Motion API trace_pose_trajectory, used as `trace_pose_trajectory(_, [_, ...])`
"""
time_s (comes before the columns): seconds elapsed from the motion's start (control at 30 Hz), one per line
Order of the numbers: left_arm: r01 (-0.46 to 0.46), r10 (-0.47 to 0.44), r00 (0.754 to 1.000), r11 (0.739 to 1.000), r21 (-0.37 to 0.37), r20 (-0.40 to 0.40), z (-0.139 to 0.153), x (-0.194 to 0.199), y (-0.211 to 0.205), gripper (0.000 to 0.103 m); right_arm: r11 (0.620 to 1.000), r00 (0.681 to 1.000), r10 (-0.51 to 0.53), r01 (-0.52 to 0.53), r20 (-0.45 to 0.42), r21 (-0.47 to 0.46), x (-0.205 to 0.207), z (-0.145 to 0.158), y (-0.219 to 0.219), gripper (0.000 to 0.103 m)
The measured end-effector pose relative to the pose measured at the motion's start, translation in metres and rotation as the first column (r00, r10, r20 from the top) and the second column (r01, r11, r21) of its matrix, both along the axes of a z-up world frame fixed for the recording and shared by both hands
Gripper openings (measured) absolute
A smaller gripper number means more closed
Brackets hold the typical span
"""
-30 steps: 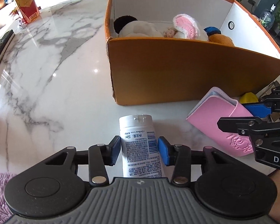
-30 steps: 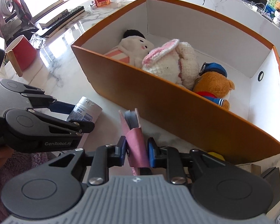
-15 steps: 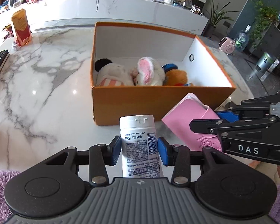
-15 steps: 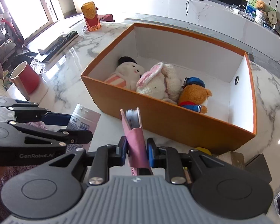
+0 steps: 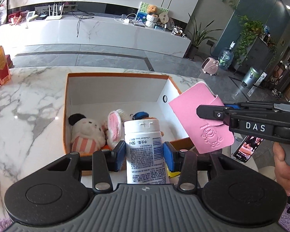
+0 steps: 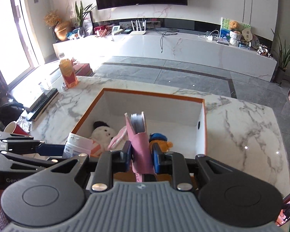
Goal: Organize objects
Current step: 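Lift the lotion tube and pink card case and carry both over the box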
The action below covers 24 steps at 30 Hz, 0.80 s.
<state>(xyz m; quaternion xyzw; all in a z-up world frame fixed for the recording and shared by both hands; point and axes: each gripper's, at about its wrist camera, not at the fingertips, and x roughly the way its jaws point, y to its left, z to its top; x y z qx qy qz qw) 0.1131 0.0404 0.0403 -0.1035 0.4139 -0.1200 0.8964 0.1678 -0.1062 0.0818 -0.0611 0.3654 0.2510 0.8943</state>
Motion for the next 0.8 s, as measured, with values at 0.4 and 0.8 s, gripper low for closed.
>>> trace_pose_trajectory(0.4, [0.036,-0.037,0.999,0.997,-0.068,-0.008,-0.005,0.066,-0.017,0.049,0.984,0.981,-0.179,0.178,-0.072,-0.016,0.096,-0.028,-0.024,0.023])
trace_pose_trajectory(0.8, [0.000,-0.005,0.997,0.997,-0.072,-0.077,-0.033,0.099,-0.006,0.049,0.935,0.982,-0.186,0.172,-0.014,-0.309,0.102,-0.103,0.020,0.024])
